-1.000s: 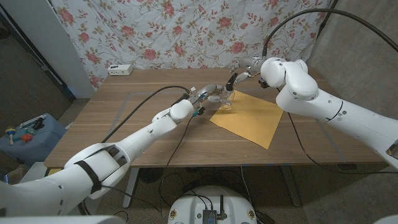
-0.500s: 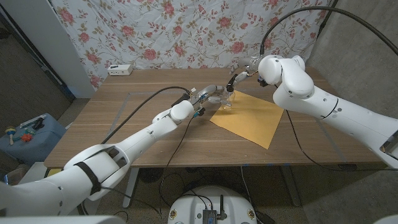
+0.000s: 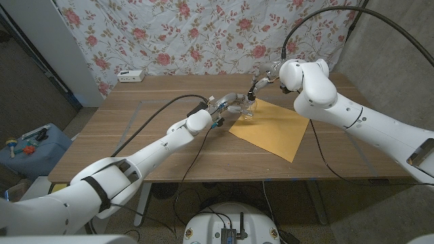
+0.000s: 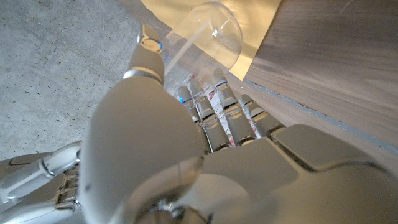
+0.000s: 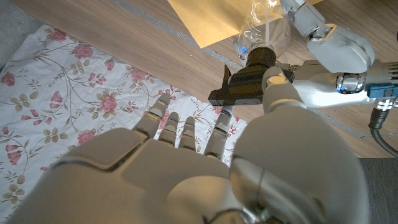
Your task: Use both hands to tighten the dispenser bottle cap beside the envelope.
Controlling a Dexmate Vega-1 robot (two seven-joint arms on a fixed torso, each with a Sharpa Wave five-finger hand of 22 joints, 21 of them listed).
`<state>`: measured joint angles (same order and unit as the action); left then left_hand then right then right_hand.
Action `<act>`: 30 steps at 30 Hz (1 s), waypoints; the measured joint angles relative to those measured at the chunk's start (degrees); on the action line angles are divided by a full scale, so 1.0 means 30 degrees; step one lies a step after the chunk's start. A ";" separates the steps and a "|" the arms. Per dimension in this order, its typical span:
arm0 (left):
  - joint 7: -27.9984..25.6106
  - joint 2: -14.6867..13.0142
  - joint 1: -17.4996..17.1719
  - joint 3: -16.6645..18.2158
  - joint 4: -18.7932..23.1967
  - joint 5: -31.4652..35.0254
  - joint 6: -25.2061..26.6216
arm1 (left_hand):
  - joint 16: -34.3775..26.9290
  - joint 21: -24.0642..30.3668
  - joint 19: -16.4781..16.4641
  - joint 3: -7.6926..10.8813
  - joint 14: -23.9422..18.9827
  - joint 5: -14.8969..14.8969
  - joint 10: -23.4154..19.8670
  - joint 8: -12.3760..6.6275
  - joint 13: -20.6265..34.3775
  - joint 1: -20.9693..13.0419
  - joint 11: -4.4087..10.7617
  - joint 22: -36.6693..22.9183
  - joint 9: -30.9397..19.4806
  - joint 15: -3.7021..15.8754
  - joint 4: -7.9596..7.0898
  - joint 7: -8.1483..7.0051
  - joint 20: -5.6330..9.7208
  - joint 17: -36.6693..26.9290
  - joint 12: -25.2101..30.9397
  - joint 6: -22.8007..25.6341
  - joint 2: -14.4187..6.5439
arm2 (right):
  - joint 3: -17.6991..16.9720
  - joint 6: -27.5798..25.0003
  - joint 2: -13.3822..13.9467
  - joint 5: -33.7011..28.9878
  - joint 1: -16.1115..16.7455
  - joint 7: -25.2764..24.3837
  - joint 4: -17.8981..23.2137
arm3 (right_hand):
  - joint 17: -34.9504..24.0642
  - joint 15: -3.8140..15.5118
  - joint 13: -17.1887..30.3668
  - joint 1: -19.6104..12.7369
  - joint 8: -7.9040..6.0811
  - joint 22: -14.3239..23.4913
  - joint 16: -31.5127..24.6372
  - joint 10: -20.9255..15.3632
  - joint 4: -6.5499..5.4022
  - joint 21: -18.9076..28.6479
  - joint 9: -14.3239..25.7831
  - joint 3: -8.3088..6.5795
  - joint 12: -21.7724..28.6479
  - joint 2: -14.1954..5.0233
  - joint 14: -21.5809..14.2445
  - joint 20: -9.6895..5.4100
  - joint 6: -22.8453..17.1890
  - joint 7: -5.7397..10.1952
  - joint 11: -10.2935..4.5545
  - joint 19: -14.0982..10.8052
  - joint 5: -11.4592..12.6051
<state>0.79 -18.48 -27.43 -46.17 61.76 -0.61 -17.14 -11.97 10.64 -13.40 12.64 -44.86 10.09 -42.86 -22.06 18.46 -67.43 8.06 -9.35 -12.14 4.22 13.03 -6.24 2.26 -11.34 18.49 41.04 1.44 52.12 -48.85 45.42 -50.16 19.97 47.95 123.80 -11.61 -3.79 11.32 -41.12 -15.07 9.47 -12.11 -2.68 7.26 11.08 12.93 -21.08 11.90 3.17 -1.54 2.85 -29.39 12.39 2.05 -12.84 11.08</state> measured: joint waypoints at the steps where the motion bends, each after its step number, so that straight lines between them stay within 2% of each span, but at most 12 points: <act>1: 0.0009 0.0017 0.0019 -0.0007 -0.0036 0.0000 0.0000 | 0.0001 0.0000 0.0001 0.0000 0.0000 0.0000 0.0000 0.0000 0.0000 0.0000 0.0000 0.0000 0.0000 0.0000 0.0000 0.0000 0.0000 0.0000 -0.0003 0.0000 0.0000 | -0.0015 -0.0026 -0.0082 -0.0130 0.0035 0.0052 -0.0064 | 0.0000 0.0000 0.0000 0.0133 -0.0040 0.0000 0.0000 0.0000 -0.0023 0.0000 0.0000 0.0023 0.0010 0.0053 0.0000 -0.0076 -0.0147 -0.0001 0.0000 -0.0090 0.0000; 9: 0.0058 0.0113 0.0139 -0.0047 -0.0233 -0.0010 -0.0039 | 0.0014 0.0000 0.0000 -0.0001 0.0000 -0.0001 -0.0001 0.0000 0.0000 0.0000 0.0000 0.0000 0.0002 0.0000 -0.0001 0.0000 0.0000 0.0003 0.0038 0.0000 0.0000 | -0.0177 -0.0207 -0.0494 -0.0844 0.0210 0.0330 -0.0416 | 0.0027 0.0139 0.0000 0.0570 -0.0489 0.0000 -0.0001 -0.0455 -0.0178 0.0000 -0.0001 0.0178 0.0010 0.0068 -0.0342 -0.0232 -0.1226 -0.0002 0.0024 -0.0377 0.0000; 12: 0.0081 0.0134 0.0169 -0.0057 -0.0282 -0.0018 -0.0057 | 0.0015 0.0000 0.0001 -0.0002 0.0000 -0.0001 -0.0001 0.0000 0.0000 0.0000 0.0000 0.0001 0.0003 0.0000 -0.0001 0.0000 0.0000 0.0005 0.0042 0.0000 0.0000 | -0.0197 -0.0306 -0.0690 -0.1183 0.0249 0.0556 -0.0575 | 0.0057 0.0240 0.0000 0.0648 -0.0623 0.0000 -0.0144 -0.0658 -0.0189 0.0000 -0.0001 0.0188 0.0011 0.0141 -0.0445 -0.0238 -0.1511 -0.0153 0.0162 -0.0588 -0.0001; 25: 0.0090 0.0187 0.0239 -0.0074 -0.0401 -0.0025 -0.0092 | 0.0073 0.0000 0.0001 -0.0003 0.0001 -0.0004 -0.0001 0.0001 0.0000 0.0000 0.0000 0.0000 0.0016 0.0000 -0.0003 0.0001 0.0000 0.0012 0.0044 -0.0001 0.0000 | -0.0001 -0.0792 -0.1409 -0.3282 0.0333 0.1669 -0.1046 | 0.0054 0.0540 -0.0001 0.1409 -0.1552 -0.0001 -0.0294 -0.1851 -0.0311 -0.0001 -0.0004 0.0628 0.0303 0.0037 -0.1303 -0.0543 -0.3891 -0.1027 0.0138 -0.1303 -0.0016; 30: 0.0082 0.0189 0.0239 -0.0076 -0.0406 -0.0033 -0.0092 | 0.0093 0.0000 0.0000 -0.0003 0.0001 0.0032 -0.0001 0.0000 0.0000 0.0000 0.0000 0.0000 0.0015 0.0000 -0.0003 0.0002 0.0000 0.0016 0.0034 -0.0001 0.0000 | 0.0000 -0.0802 -0.1748 -0.4196 0.0462 0.2083 -0.1260 | 0.0054 0.0655 0.0000 0.1710 -0.1759 -0.0001 -0.0294 -0.2341 -0.0367 0.0000 -0.0006 0.0684 0.0304 0.0042 -0.1606 -0.0596 -0.4510 -0.1235 0.0213 -0.1559 -0.0025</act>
<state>1.04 -17.92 -26.71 -46.40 60.54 -0.71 -17.41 -11.69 10.64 -13.40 12.63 -44.86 10.19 -42.86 -22.06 18.46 -67.42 8.06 -9.35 -12.09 4.22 13.02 -6.23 2.26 -11.29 18.60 41.04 1.44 52.12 -51.26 40.18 -62.75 21.36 54.20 120.02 -11.45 -1.83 11.32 -35.99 -20.35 9.47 -12.99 -9.70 6.15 11.08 12.92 -19.03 12.81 3.29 -6.36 1.07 -42.92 8.68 2.69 -17.52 11.00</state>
